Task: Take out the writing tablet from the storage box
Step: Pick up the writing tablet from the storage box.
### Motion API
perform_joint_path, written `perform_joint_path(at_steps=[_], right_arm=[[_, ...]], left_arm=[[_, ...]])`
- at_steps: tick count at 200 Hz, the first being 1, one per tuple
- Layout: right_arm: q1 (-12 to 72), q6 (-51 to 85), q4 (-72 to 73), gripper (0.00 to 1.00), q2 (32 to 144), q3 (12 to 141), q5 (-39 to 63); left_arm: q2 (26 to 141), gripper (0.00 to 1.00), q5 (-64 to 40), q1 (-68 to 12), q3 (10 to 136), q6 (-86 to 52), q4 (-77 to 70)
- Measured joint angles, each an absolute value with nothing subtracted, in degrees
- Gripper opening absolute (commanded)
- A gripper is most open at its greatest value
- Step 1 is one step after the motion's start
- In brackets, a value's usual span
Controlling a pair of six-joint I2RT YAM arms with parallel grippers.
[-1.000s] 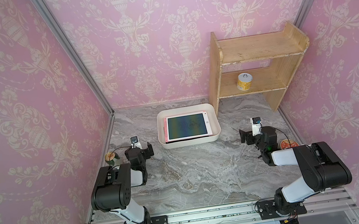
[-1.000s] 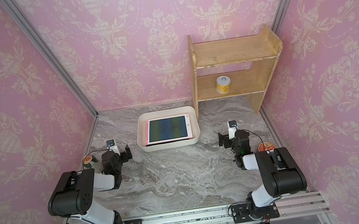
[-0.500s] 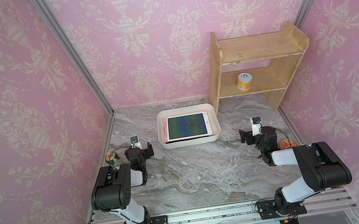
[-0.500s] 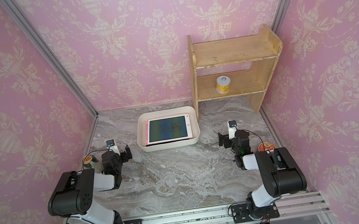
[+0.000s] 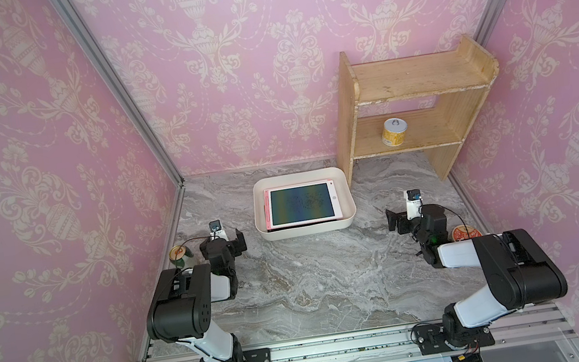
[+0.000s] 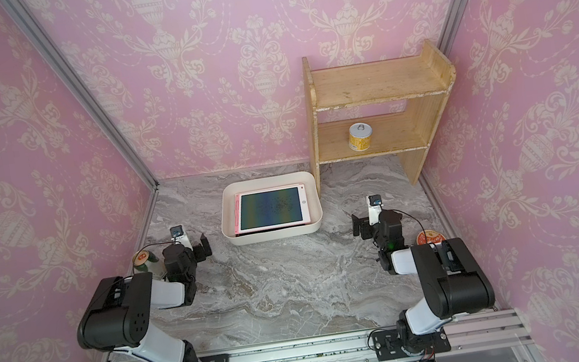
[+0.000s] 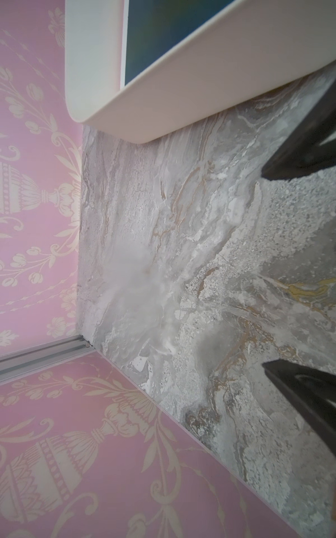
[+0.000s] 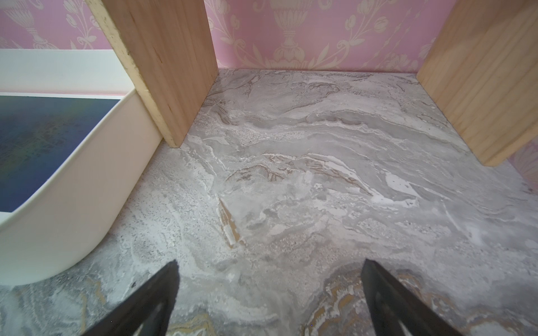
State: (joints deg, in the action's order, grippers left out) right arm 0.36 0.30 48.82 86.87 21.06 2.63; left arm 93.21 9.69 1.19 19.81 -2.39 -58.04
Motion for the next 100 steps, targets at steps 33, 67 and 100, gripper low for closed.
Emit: perform_joint_path(at_steps=[33, 67, 100], right_arm=[[0.54, 0.3, 47.46, 1.0, 86.8, 21.76, 2.24], [1.72, 2.94, 28.01, 1.0, 79.48, 31.46, -2.02], [2.22, 7.7, 11.68, 1.0, 70.7, 43.07, -4.62]], left_arm=[[89.95, 0.99, 9.74, 1.19, 25.3, -2.42, -45.47], [86.74, 0.99, 10.04, 1.19, 40.56, -4.05, -26.72], [82.21, 0.99, 10.96, 1.19, 49.17, -7.77, -13.21]])
